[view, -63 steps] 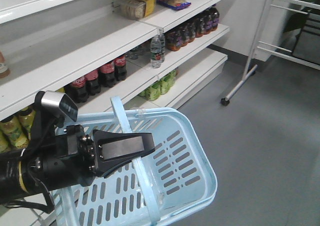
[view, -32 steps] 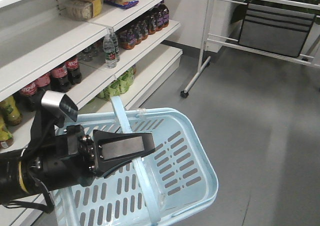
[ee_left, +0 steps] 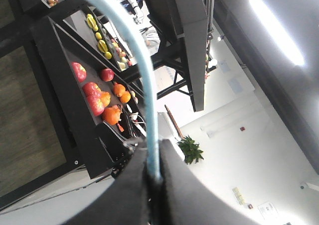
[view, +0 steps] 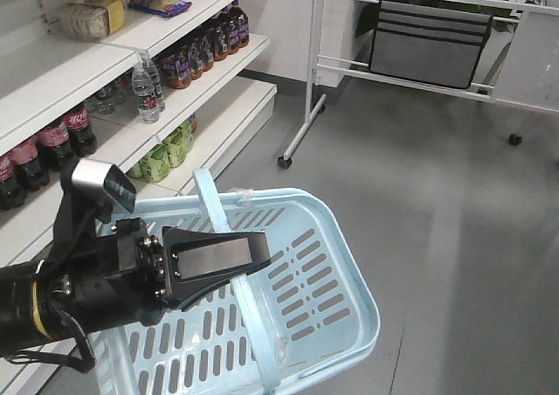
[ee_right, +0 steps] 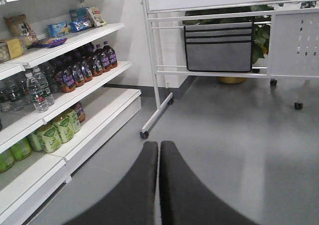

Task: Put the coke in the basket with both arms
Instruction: 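Drive the base across the store holding the basket in the left gripper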

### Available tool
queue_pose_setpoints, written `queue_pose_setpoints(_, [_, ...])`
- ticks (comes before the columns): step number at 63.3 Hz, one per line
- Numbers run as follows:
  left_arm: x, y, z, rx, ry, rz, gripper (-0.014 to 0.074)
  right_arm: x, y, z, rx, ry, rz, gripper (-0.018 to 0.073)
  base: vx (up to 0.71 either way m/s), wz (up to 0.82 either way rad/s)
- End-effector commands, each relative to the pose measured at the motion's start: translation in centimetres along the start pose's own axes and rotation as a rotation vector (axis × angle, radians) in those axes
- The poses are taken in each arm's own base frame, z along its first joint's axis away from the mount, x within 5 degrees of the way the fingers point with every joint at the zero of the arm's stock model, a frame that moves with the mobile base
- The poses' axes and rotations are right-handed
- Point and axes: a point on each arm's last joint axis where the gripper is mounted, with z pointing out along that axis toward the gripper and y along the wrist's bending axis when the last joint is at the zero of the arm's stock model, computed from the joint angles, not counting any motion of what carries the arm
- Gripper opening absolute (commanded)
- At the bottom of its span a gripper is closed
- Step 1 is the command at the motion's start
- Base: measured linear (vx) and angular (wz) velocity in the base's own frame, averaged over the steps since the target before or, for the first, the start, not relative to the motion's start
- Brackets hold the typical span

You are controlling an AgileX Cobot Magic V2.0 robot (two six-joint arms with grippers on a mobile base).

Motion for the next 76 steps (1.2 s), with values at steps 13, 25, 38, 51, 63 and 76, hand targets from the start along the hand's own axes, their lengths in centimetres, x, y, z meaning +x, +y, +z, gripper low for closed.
queue_pose_setpoints(13, [-0.09, -3.46, -0.29, 0.276, 0.018, 0.028, -0.0007, -0.41, 0.17, -0.09, -0.021, -0.076, -0.020, -0.0004, 0.02, -0.19])
queue_pose_setpoints(25, [-0.09, -3.46, -0.29, 0.276, 0.018, 0.028, -0.0007, -0.40, 0.16, -0.09, -0.020, -0.075, -0.019, -0.0004, 0.05, -0.28])
queue_pose_setpoints(38, [-0.09, -3.46, -0.29, 0.276, 0.018, 0.028, -0.0007, -0.40, 0.16, -0.09, -0.020, -0.075, -0.019, -0.0004, 0.08, -0.37])
queue_pose_setpoints(51, [-0.09, -3.46, -0.29, 0.276, 0.018, 0.028, -0.0007, -0.40, 0.16, -0.09, -0.020, -0.075, -0.019, -0.0004, 0.11, -0.43])
queue_pose_setpoints(63, [-0.09, -3.46, -0.29, 0.276, 0.018, 0.028, -0.0007, -0.40, 0.16, -0.09, -0.020, -0.075, -0.019, -0.0004, 0.12, -0.39])
queue_pose_setpoints(76, [-0.09, -3.46, -0.29, 0.276, 0.018, 0.028, -0.0007, -0.40, 0.16, -0.09, -0.020, -0.075, -0.019, -0.0004, 0.13, -0.28])
